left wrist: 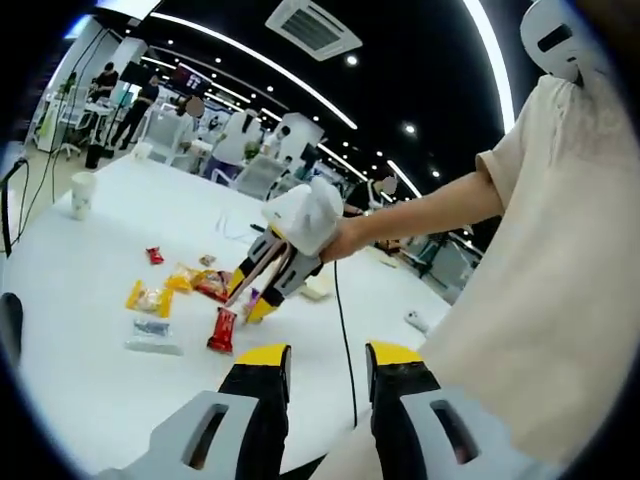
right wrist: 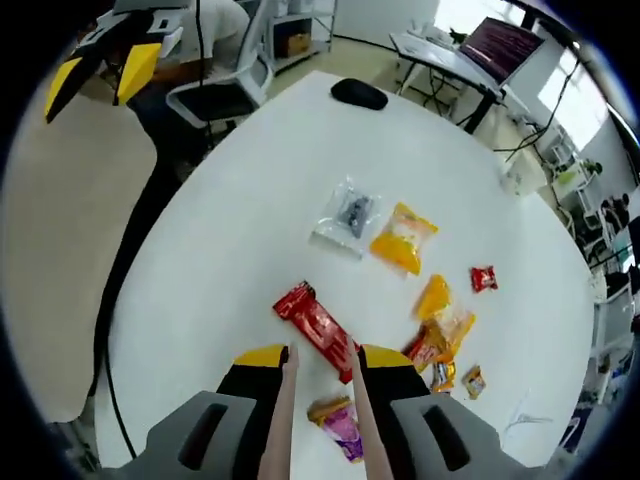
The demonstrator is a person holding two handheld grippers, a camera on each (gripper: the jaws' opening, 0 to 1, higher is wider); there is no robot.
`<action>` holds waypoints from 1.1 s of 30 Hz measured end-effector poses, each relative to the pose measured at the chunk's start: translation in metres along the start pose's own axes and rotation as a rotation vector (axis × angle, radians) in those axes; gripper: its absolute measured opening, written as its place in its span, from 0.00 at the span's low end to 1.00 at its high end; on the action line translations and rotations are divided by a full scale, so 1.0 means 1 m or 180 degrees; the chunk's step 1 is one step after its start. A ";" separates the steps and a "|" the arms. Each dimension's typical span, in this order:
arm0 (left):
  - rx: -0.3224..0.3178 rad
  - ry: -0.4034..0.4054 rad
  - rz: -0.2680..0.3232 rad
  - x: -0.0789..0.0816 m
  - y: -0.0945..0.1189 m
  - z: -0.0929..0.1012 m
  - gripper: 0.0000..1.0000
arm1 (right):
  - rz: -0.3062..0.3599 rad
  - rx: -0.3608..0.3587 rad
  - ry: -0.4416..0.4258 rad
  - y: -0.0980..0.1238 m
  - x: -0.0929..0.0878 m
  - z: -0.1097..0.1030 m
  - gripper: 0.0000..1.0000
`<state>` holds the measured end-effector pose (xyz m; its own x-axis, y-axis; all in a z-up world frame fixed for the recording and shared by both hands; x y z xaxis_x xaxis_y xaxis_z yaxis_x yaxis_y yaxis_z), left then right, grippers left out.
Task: Place the target food into the container with the food tongs after gripping and lifting it, then release it inside without dropping or visibly crushing the food.
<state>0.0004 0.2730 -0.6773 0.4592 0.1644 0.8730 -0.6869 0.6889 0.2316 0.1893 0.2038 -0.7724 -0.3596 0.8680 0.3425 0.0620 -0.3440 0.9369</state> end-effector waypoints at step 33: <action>0.0224 0.0166 0.0050 -0.011 0.012 0.001 0.27 | -0.0241 0.0178 0.0115 -0.031 0.003 0.004 0.27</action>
<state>-0.0140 0.2789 -0.6839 0.4756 0.2125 0.8536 -0.7313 0.6349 0.2494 0.1897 0.2185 -0.8002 -0.3986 0.8769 0.2686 0.0849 -0.2563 0.9628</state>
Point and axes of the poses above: the point that each gripper's makers call its tool centre point, and the gripper's own axes: y roughly backward along the fingers, z roughly to its right, x roughly out of its top, the point moved 5 cm from there along y, roughly backward along the fingers, and after that the axes turned 7 degrees about -y, right-handed, at the moved point
